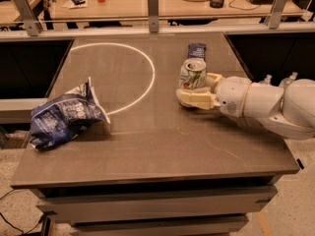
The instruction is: Move 7up can near rxbar blueberry
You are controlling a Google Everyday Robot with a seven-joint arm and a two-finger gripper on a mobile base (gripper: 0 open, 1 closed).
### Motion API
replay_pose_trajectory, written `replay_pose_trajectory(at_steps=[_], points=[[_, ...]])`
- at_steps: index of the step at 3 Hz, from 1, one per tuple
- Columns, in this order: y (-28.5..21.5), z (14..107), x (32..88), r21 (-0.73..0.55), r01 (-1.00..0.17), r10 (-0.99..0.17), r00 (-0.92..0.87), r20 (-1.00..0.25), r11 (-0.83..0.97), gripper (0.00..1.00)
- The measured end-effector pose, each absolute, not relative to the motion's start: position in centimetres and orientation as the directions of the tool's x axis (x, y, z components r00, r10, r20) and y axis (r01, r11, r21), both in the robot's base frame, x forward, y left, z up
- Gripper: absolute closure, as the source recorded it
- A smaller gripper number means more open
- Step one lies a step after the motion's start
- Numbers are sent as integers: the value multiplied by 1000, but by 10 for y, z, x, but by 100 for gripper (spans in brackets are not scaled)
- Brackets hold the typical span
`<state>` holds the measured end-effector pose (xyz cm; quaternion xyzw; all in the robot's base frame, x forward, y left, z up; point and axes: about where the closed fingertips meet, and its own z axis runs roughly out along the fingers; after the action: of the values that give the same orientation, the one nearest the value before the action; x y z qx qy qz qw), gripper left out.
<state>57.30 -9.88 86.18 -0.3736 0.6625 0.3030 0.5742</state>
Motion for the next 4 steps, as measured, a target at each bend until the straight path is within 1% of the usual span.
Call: replay_pose_trajectory(at_steps=[1, 2, 3, 4], points=[[-117, 872, 568, -46, -816, -153, -52, -987, 576, 88], [-160, 885, 560, -79, -736, -169, -49, -984, 673, 100], [-221, 895, 554, -133, -612, -224, -75, -972, 780, 100], [-269, 903, 562, -187, -506, -261, -79, -962, 842, 100]])
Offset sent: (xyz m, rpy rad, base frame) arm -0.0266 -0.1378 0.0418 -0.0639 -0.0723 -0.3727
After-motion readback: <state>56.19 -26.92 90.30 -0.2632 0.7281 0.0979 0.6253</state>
